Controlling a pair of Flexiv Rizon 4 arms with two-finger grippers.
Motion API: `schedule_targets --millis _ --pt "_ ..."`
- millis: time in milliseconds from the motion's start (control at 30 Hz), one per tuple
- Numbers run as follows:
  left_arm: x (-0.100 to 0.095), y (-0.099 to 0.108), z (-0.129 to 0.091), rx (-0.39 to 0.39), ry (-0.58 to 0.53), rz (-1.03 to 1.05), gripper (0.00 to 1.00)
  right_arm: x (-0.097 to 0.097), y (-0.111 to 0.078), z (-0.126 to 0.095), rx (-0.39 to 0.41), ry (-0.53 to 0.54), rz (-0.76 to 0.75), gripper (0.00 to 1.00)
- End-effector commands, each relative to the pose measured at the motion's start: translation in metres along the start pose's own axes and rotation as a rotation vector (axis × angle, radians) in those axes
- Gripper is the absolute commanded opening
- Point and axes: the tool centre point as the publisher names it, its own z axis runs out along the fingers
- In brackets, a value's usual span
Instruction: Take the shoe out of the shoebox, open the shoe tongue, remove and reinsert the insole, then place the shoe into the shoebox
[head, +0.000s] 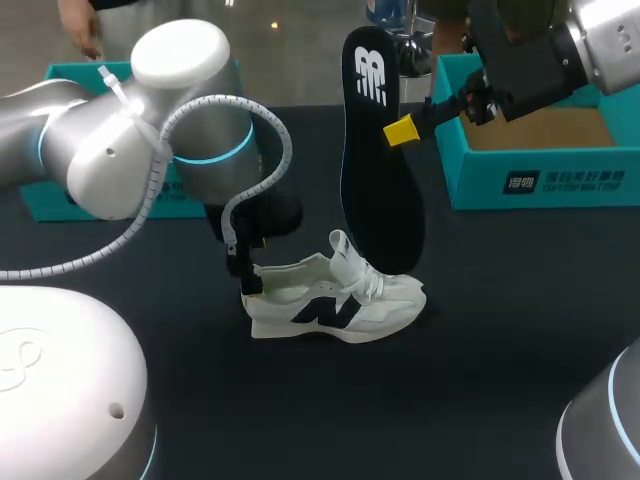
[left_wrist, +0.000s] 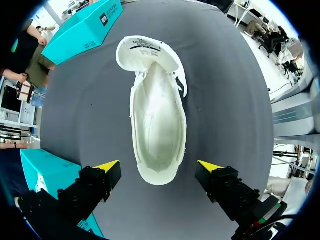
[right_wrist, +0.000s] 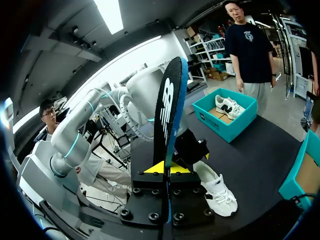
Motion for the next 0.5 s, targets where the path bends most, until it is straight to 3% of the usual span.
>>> schedule_targets --millis 33,167,500 --pt "-0.005 -0.011 0.001 0.001 0.004 -0.003 1.0 -0.001 0.002 0.003 0.004 0.0 0.002 0.0" --pt "-0.013 -0.026 0.008 0.045 0.034 0.015 1.0 -0.001 0.002 0.003 0.004 0.0 0.002 0.0" --pt "-0.041 -0.052 0.022 0.06 0.043 0.003 1.0 -0.001 0.002 0.003 0.004 0.0 0.002 0.0"
